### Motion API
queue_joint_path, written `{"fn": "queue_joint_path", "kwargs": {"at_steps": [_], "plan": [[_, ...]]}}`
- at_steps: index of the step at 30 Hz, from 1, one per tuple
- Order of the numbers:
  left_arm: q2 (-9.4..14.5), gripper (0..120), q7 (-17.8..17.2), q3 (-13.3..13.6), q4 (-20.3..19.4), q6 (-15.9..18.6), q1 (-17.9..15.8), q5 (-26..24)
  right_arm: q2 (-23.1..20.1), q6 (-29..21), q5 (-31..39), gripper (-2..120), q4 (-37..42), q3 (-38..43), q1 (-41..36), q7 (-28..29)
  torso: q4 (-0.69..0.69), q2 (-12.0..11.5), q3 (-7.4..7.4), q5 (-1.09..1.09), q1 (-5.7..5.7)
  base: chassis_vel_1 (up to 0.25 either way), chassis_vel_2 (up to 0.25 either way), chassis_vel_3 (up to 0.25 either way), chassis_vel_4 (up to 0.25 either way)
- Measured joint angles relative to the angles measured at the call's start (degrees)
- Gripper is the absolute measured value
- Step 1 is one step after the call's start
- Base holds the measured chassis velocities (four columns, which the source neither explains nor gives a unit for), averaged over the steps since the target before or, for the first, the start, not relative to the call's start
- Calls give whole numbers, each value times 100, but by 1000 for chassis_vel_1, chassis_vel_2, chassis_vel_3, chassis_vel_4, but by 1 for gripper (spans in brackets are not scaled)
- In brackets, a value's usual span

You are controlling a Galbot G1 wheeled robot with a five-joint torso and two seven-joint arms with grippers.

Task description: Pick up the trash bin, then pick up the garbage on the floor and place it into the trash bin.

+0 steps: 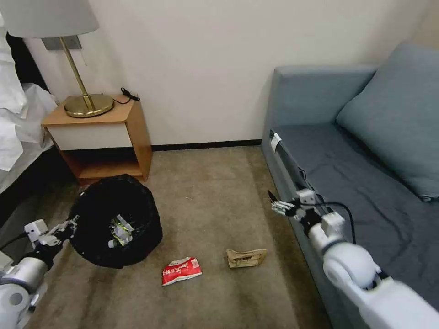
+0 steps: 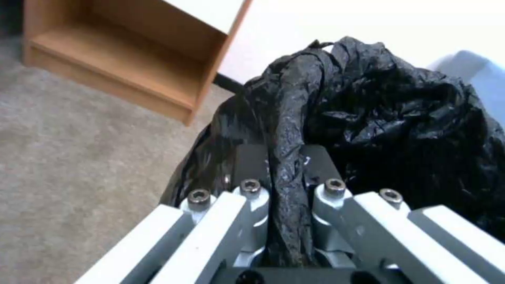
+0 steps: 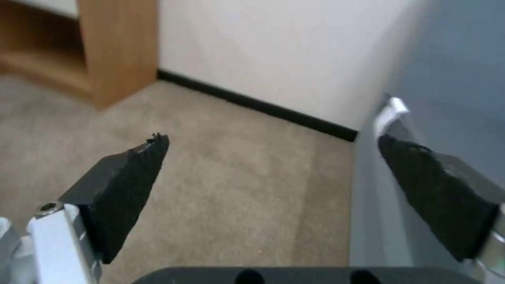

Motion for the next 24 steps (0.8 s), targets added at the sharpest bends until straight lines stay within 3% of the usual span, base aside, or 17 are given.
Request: {"fn": "queue_joint_path", "kwargs": {"at_steps": [2, 5, 7, 8, 11, 14, 15, 18, 21, 24], "plan": [[-1, 4, 91, 79, 22, -48, -3, 143, -119, -87, 317, 100, -652, -1338, 1396, -326, 3, 0, 0, 4, 0, 0, 0, 0, 0], [5, 4, 163, 103, 64, -92, -18, 241, -94, -176, 560, 100, -1010, -2035, 2061, -551, 3, 0, 0, -4, 0, 0, 0, 0, 0], [14, 4, 218, 112, 147, -126, -50, 302, 103, -313, 935, 100, -1572, -3068, 2983, -971, 2, -1, 1, 8, 0, 0, 0, 0, 0], [14, 4, 218, 112, 147, -126, -50, 302, 103, -313, 935, 100, -1572, -3068, 2983, -971, 2, -1, 1, 8, 0, 0, 0, 0, 0], [50, 4, 234, 122, 289, -152, -112, 307, 573, -192, 978, 100, -2547, -4145, 3956, -1644, 4, -1, 0, -6, 0, 0, 0, 0, 0], [55, 4, 234, 123, 295, -152, -115, 307, 601, -188, 986, 100, -2604, -4200, 3995, -1690, 4, 0, 0, -4, 0, 0, 0, 0, 0], [119, 4, 236, 122, 314, -154, -134, 293, 831, -207, 1134, 100, -3186, -4716, 4381, -2314, 4, -1, 1, 4, 0, 0, 0, 0, 0], [144, 4, 235, 121, 314, -155, -135, 272, 940, -333, 1300, 100, -3506, -5017, 4582, -2807, 3, 0, -1, -2, -1, 0, 0, 0, 0], [179, 4, 237, 110, 350, -155, -137, 229, 1167, -703, 1510, 100, -4316, -5751, 4951, -4183, 0, 0, 0, 0, -1, 0, 0, 0, 0], [180, 4, 239, 124, 390, -155, -135, 227, 1261, -763, 1469, 100, -4592, -5928, 4989, -4587, 0, 0, 0, 0, 0, 0, 0, 0, 0]]}}
